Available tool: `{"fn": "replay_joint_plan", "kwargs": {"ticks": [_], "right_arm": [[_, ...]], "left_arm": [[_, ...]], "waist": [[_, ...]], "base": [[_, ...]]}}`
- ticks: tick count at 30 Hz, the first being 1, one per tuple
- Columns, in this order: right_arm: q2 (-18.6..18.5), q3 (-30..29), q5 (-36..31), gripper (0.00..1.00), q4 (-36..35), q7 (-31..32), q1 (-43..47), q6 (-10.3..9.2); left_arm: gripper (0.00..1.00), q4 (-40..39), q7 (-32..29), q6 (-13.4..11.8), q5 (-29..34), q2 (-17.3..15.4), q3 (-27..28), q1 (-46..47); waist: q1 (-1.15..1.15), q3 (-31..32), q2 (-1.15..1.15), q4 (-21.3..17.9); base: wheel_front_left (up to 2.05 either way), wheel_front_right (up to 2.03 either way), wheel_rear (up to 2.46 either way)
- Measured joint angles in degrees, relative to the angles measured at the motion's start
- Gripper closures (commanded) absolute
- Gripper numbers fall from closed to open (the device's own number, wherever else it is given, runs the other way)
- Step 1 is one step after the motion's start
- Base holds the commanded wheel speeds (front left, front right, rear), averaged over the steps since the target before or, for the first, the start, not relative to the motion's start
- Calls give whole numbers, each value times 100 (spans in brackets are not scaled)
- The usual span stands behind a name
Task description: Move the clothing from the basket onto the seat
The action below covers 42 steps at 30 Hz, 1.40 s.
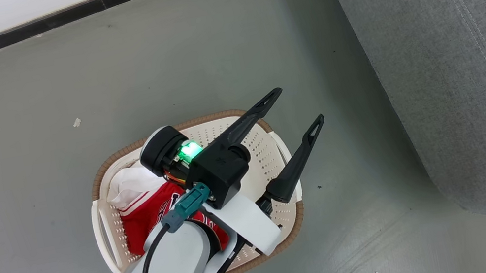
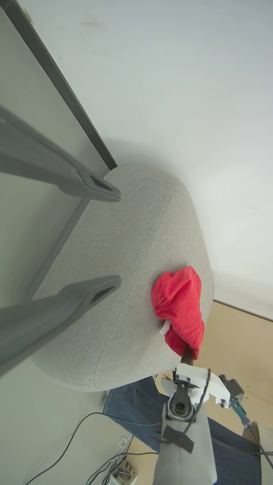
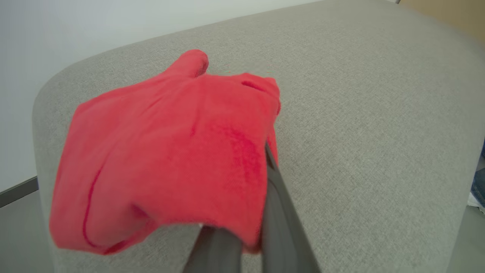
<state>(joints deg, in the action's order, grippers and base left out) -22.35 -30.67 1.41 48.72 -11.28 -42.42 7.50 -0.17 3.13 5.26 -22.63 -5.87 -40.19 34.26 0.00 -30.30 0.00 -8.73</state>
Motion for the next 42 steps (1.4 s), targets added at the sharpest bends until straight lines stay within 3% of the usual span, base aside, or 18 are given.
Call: {"fn": "replay_joint_plan", "kwargs": {"ticks": [1, 2, 19, 30, 42], "right_arm": [[2, 1, 0, 60, 53, -1, 2, 0], [-1, 52, -52, 0, 113, -2, 1, 0], [248, 437, 229, 0, -71, -242, 502, 0], [413, 992, 480, 0, -918, -289, 971, 0], [353, 1711, 638, 0, -1926, -293, 1052, 0]], "left_arm": [[0, 12, 1, 0, 0, 0, 4, 0], [0, 43, 9, 0, -1, -1, 13, 0], [0, 171, 253, 0, -48, 11, 131, 0], [0, 324, 460, -8, -165, -31, 347, -3], [0, 444, 769, -123, -256, -146, 645, -182]], "waist": [[0, 2, 0, -2], [0, 10, 0, -6], [0, 164, 0, -257], [0, 382, 0, -503], [0, 759, 0, -559]], "base": [[0, 0, 0], [0, 0, 0], [0, 0, 0], [0, 0, 0], [0, 0, 0]]}}
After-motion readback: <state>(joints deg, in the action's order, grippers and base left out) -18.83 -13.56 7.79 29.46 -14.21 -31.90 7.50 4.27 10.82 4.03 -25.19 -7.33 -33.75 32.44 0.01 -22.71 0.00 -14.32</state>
